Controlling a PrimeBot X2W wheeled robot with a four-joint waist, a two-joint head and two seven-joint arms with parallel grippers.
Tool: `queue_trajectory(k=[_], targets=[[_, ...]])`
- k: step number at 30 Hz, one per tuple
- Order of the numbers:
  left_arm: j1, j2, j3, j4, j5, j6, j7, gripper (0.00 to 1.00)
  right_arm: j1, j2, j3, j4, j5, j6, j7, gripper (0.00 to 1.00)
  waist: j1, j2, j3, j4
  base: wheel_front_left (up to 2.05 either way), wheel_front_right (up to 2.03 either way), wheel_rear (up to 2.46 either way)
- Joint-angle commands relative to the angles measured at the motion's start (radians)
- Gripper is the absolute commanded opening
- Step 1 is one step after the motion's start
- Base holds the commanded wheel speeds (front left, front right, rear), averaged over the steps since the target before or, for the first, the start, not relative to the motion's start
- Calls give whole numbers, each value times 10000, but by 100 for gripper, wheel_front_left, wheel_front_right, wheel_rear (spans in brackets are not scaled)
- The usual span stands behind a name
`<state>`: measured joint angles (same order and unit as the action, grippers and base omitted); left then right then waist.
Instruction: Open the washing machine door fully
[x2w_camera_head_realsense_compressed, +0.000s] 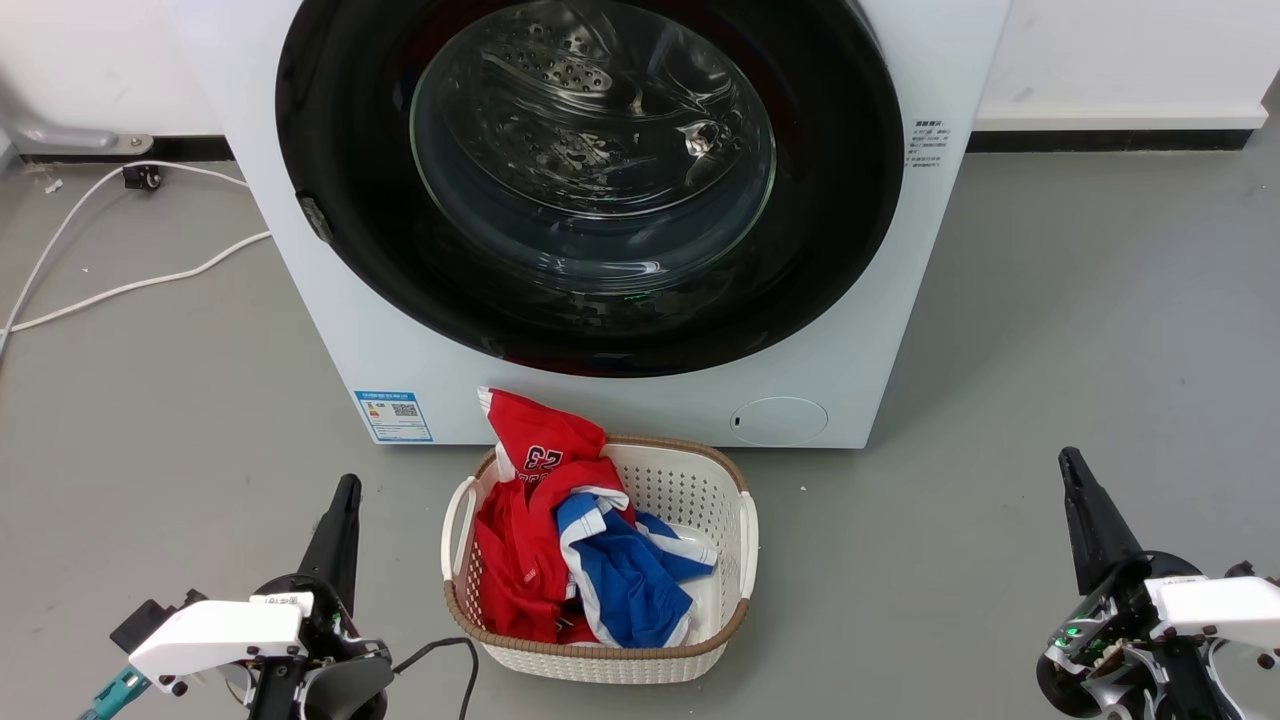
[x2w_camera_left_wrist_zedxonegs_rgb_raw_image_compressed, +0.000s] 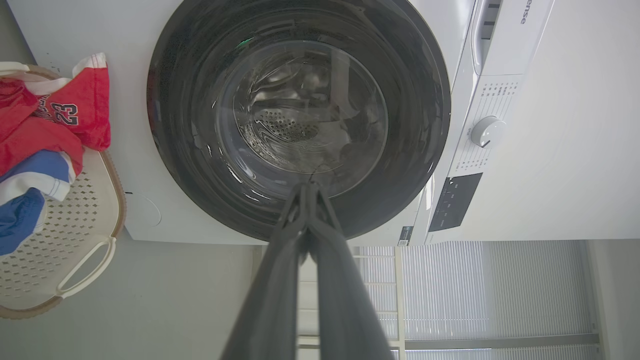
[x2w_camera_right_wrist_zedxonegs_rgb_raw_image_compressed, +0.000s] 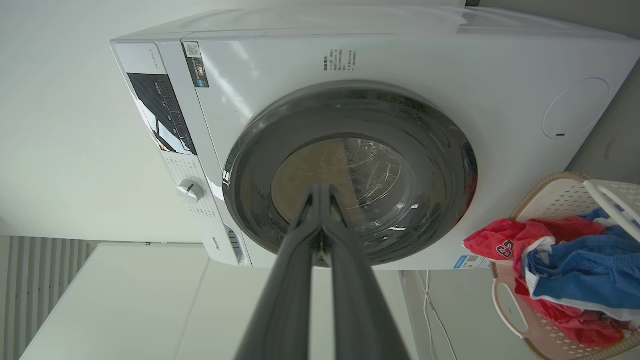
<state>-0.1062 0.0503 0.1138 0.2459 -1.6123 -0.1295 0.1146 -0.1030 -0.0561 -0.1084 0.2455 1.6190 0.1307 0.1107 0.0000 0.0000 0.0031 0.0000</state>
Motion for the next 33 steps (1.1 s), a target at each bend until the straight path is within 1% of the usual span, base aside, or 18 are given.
queue_trajectory(k=[1,33], targets=[[-67,-6,19,3,-14,-43,23,0,-122,33,-17,13,-48,0,25,0,0,0,0,0,0,0,0],[-67,-6,18,3,-14,-43,24,0,-126,45,-36,14,-75,0,40,0,0,0,0,0,0,0,0]])
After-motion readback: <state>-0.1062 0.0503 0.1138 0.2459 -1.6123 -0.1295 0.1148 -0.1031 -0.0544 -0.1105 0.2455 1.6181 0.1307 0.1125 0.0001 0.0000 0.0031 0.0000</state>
